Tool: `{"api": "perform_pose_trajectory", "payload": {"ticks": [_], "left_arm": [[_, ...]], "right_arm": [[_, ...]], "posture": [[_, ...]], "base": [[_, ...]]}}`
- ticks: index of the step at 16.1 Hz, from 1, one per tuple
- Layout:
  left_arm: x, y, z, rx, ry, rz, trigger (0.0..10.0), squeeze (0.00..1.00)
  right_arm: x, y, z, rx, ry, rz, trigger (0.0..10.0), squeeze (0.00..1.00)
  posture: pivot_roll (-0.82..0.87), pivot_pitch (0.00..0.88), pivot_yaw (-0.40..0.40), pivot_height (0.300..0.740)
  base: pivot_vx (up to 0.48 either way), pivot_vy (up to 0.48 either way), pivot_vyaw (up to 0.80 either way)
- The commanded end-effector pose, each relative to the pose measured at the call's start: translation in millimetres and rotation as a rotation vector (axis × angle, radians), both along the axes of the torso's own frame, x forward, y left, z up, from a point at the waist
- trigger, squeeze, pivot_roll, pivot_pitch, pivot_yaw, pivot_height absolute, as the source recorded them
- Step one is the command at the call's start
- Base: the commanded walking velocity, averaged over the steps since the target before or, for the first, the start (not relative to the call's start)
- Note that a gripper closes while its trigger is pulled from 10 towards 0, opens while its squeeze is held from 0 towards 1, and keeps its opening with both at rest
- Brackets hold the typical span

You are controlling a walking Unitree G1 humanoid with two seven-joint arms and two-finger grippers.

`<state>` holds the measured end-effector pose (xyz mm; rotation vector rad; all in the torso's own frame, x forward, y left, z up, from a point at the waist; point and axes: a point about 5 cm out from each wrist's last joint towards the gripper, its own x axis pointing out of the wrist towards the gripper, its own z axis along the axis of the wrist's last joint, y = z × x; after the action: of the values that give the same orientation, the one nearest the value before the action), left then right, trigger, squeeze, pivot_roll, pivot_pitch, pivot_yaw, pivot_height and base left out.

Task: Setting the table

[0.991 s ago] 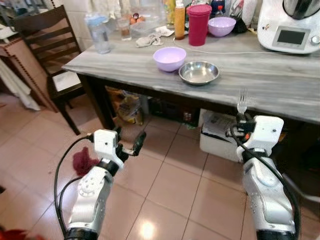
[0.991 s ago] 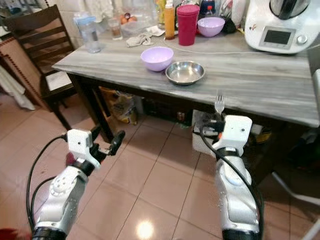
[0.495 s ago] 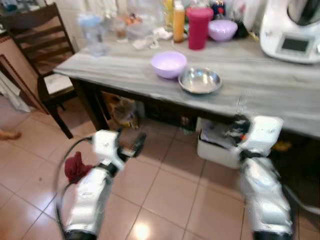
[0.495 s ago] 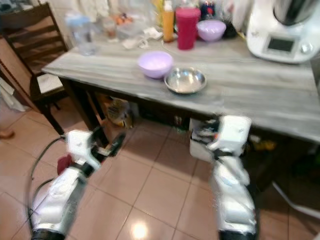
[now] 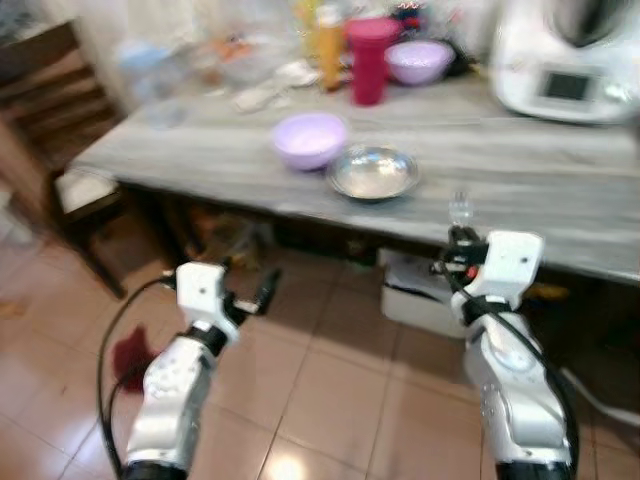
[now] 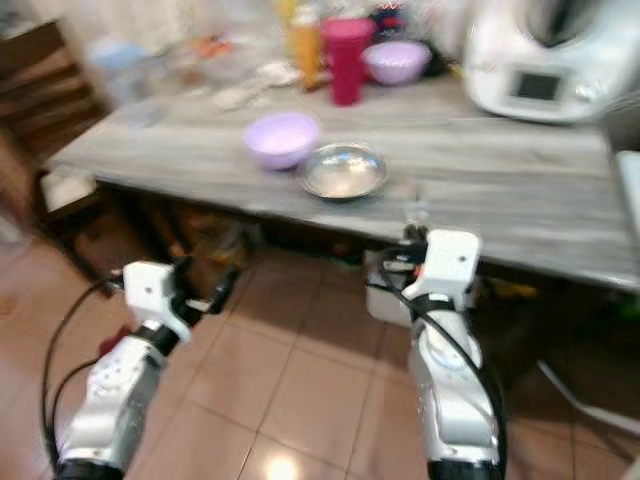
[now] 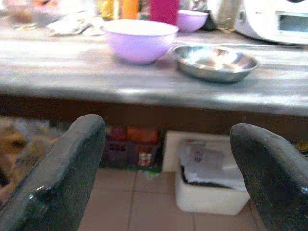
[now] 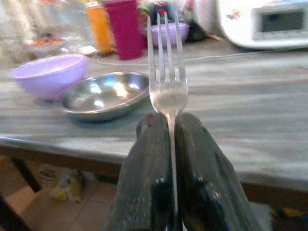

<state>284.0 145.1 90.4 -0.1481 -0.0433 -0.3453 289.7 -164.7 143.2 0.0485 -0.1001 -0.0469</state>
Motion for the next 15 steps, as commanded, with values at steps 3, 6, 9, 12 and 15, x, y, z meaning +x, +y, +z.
{"api": "perform_pose_trajectory", "payload": {"ticks": [3, 6, 9, 12, 15], "left_arm": [[0.6, -6.9, 1.2, -0.005, 0.0, -0.021, 10.0, 0.0], [0.5, -7.0, 0.7, -0.006, 0.001, -0.021, 10.0, 0.0], [0.3, -7.6, 1.1, -0.005, -0.001, -0.021, 10.0, 0.0], [-0.8, -9.2, 0.6, -0.007, 0.0, -0.03, 10.0, 0.0], [-0.3, -10.7, 1.5, -0.008, -0.003, -0.038, 10.0, 0.0]], "right_arm": [[0.2, -5.7, 1.8, -0.004, -0.004, -0.015, 10.0, 0.0], [0.4, -4.9, 2.2, -0.012, -0.007, -0.013, 10.0, 0.0], [0.6, -3.6, 2.8, -0.022, -0.012, -0.006, 10.0, 0.0], [0.5, -2.8, 2.7, -0.025, -0.012, -0.007, 10.0, 0.0], [0.9, -3.7, 2.5, -0.027, -0.012, -0.01, 10.0, 0.0]], "posture": [[-0.25, 0.086, 0.084, 0.74], [-0.24, 0.086, 0.083, 0.74], [-0.24, 0.088, 0.083, 0.74], [-0.24, 0.087, 0.084, 0.74], [-0.24, 0.087, 0.085, 0.74]], "base": [[0.264, 0.0, -0.16], [0.261, 0.0, 0.0], [0.262, 0.0, 0.0], [0.271, 0.0, 0.0], [0.282, 0.0, 0.0]]}}
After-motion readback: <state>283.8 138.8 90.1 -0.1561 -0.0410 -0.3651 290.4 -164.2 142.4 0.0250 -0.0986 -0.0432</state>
